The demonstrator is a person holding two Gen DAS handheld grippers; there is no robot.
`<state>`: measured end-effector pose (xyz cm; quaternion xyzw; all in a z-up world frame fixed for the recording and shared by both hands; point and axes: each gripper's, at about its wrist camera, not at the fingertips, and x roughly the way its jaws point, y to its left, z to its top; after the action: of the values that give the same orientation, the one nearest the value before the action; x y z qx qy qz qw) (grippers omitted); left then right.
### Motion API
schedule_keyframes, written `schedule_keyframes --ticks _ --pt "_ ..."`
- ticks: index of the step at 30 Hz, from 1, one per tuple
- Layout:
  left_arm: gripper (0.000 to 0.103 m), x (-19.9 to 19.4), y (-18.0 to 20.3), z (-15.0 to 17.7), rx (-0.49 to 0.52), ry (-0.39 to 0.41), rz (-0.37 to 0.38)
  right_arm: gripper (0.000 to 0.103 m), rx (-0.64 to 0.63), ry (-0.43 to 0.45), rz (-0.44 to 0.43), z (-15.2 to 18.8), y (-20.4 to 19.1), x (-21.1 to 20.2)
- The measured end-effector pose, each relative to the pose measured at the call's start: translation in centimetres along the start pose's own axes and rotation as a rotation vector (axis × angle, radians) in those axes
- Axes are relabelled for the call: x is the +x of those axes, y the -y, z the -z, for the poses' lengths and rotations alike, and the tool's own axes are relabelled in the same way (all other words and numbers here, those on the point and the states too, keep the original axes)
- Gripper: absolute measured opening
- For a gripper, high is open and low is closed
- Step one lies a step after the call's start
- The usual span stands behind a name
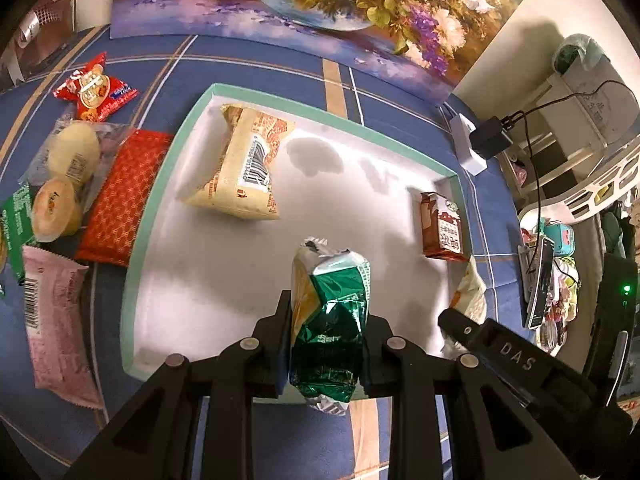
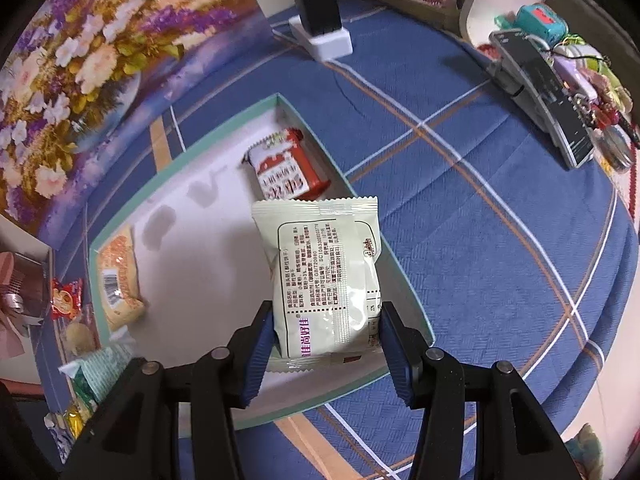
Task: Organize snacks
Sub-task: 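Release the green pack from left tool while right tool releases the biscuit pack in tray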
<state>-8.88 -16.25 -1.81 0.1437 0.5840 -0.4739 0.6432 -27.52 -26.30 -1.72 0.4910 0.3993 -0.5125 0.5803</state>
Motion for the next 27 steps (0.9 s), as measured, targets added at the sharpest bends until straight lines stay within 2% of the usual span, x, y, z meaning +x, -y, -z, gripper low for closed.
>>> schedule_keyframes --ticks 8,9,10,12,16,20,21,23,25,27 --pt "0.030 1.0 -1.1 -0.1 -0.040 -0.036 0.011 0.054 -0.031 -0.036 0.011 0.4 -0.5 1.4" --pt "0.035 0.8 -1.1 -0.1 -0.042 -0.031 0.009 0.054 -0.035 -0.036 0.010 0.4 -0.6 1.4" --pt "0.045 0.7 -1.1 -0.2 -0.042 -0.026 0.009 0.054 -0.037 -0.036 0.009 0.5 -0.6 1.4" --pt "0.054 0.2 -1.0 -0.4 -0.044 -0.016 0.022 0.055 -0.046 -0.036 0.007 0.6 -0.7 1.4" --pt "0.055 -1.0 -1.0 -0.7 -0.055 0.007 0.029 0.055 -0.061 -0.033 -0.001 0.6 -1.1 1.2" --pt "0.057 -2.2 -1.5 -1.1 -0.062 0.026 -0.051 0.055 -0.072 -0.019 -0.002 0.5 -1.4 1.0" --pt "0.063 -2.4 -1.7 -1.1 -0.068 0.030 -0.079 0.055 -0.074 -0.016 -0.005 0.5 -1.5 0.9" --pt "0.066 -2.9 -2.3 -1.2 -0.084 0.043 -0.112 0.055 -0.080 -0.013 -0.012 0.5 -1.6 0.8" --pt "0.067 -3.2 -3.0 -1.4 -0.103 0.049 -0.156 0.061 -0.084 -0.012 -0.025 0.5 -1.8 0.9" --pt "0.069 -3.4 -3.8 -1.4 -0.118 0.048 -0.233 0.068 -0.091 -0.013 -0.030 0.6 -1.9 1.1"
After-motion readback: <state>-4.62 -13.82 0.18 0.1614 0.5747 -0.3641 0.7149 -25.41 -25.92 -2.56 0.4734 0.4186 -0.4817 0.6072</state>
